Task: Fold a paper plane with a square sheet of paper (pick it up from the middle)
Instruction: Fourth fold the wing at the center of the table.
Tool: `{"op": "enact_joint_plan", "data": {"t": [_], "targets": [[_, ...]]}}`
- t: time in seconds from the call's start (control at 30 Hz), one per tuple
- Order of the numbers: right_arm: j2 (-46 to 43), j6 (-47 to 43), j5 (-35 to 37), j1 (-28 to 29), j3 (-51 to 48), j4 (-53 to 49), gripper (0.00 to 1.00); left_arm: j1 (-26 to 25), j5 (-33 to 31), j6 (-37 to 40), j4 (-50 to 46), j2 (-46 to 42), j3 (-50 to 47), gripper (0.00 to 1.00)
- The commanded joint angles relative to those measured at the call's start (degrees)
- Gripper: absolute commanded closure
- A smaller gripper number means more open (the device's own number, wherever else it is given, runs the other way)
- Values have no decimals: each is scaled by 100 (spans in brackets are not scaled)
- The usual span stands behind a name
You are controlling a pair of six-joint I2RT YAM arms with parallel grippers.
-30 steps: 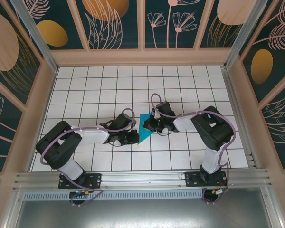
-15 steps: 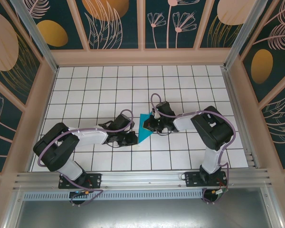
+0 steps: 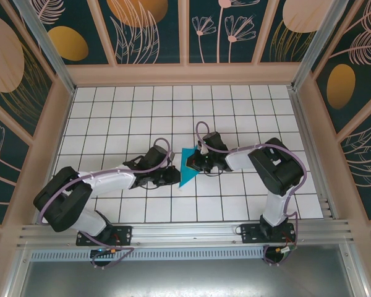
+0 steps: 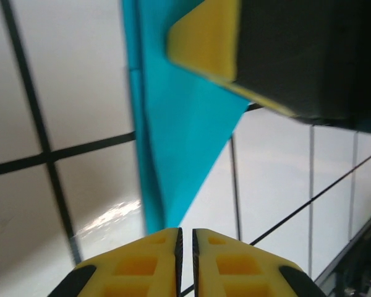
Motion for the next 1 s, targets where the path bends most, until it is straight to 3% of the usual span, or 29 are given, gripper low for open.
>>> {"op": "enact_joint_plan", "data": {"t": [0.0, 0.23, 0.43, 0.8, 0.97], "targets": [[358, -115, 514, 14, -18, -478, 95, -33, 364, -167, 712, 208, 87, 84], [370, -125, 523, 15, -15, -500, 95, -27, 597, -91, 916, 768, 110, 83], [379, -129, 539, 11, -15, -530, 95, -35, 155, 122, 282, 965, 111, 84], [410, -149, 550, 11, -10, -566, 95, -32, -63, 119, 22, 771, -346, 88], [407, -144, 566, 16, -28, -567, 95, -32, 232, 35, 230, 563, -637, 89]]}}
